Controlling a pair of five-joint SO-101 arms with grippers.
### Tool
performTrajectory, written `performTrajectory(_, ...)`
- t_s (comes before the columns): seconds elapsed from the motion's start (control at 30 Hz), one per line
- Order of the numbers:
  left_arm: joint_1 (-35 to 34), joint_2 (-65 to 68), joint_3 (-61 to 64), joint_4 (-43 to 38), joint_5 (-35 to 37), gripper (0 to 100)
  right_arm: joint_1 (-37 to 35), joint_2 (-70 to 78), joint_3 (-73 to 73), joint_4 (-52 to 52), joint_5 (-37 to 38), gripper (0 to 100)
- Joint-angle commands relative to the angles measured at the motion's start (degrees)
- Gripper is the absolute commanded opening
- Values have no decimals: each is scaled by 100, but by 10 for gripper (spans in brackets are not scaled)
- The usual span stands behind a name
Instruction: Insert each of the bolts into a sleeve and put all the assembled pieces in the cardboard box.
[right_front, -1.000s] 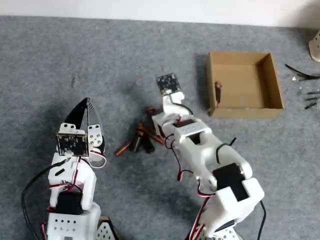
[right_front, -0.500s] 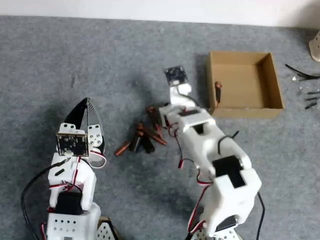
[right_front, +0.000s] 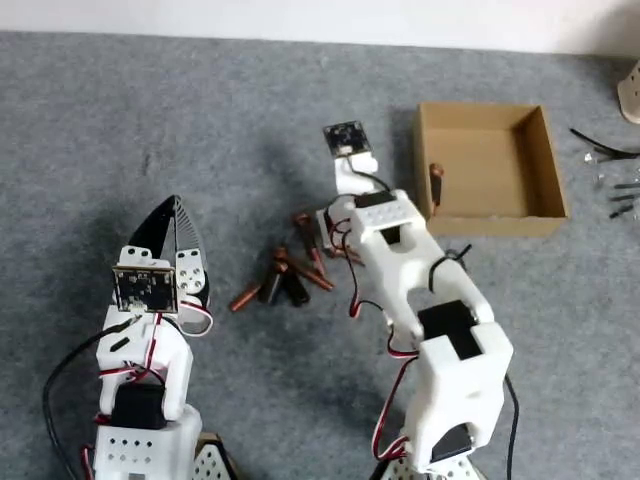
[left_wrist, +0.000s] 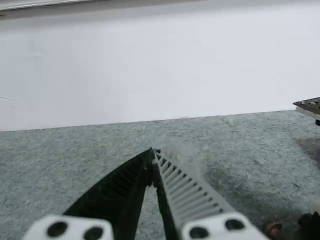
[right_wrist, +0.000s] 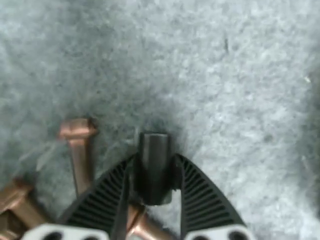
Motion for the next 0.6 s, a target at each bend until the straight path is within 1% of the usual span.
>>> performTrajectory(0.0,66,-92,110,-141,35,10,57,-479,22,189,26,5)
performTrajectory(0.1,66,-92,110,-141,35,10,215,-1138,374,75,26,5)
performTrajectory(0.23,66,-92,110,-141,44,7,497,-2211,1534,-884,35,5)
performTrajectory(0.33,110,-84,92,-149,176,7,567,-3116,2484,-1648,149,5)
performTrajectory(0.43,418,-66,-22,-114,404,7,532,-3960,3354,-2273,396,5)
performTrajectory(0.57,813,-66,-251,396,404,7,541,-4857,4189,-2870,387,5)
